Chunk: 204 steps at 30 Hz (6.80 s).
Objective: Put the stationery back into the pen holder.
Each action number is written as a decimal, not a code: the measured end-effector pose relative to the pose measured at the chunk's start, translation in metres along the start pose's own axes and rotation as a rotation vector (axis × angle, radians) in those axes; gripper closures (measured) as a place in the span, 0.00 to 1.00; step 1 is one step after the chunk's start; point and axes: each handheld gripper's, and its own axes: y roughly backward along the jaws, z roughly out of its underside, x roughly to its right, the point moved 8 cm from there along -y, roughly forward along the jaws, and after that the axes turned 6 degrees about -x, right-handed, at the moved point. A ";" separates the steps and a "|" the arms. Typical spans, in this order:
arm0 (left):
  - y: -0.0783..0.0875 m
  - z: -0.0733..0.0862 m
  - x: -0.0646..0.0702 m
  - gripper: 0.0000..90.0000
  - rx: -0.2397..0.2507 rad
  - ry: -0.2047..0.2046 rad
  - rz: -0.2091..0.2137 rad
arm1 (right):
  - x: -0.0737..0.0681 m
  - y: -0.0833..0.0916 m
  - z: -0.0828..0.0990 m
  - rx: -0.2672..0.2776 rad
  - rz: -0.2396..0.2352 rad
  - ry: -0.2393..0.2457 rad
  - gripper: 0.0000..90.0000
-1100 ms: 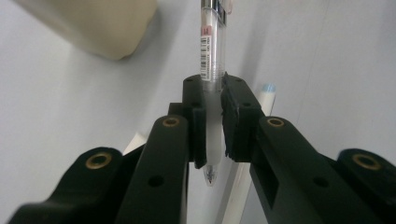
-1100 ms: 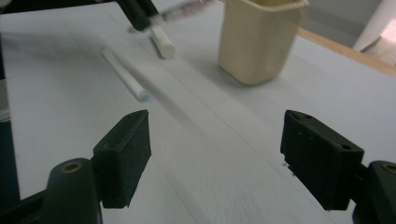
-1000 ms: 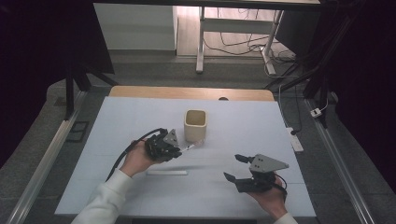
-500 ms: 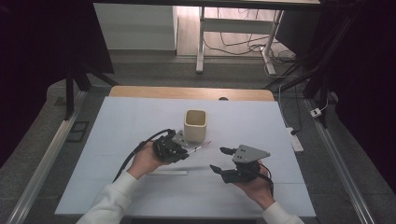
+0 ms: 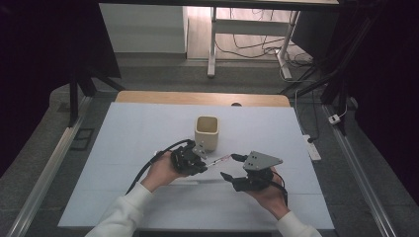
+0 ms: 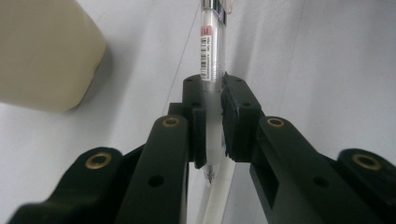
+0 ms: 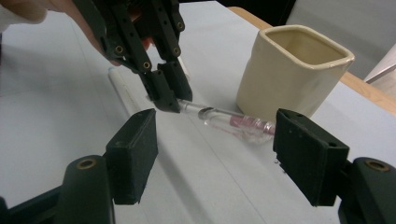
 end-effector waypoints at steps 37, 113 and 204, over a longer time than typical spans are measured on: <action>-0.006 -0.018 0.022 0.88 -0.006 -0.094 0.060 | -0.001 -0.018 0.016 -0.217 0.046 0.206 0.54; 0.022 -0.030 -0.003 0.38 0.482 0.154 -0.051 | 0.008 -0.010 0.017 0.000 -0.050 -0.029 0.85; 0.086 -0.013 -0.020 0.88 0.638 0.188 0.080 | 0.045 0.052 0.107 -0.044 0.116 -0.265 0.41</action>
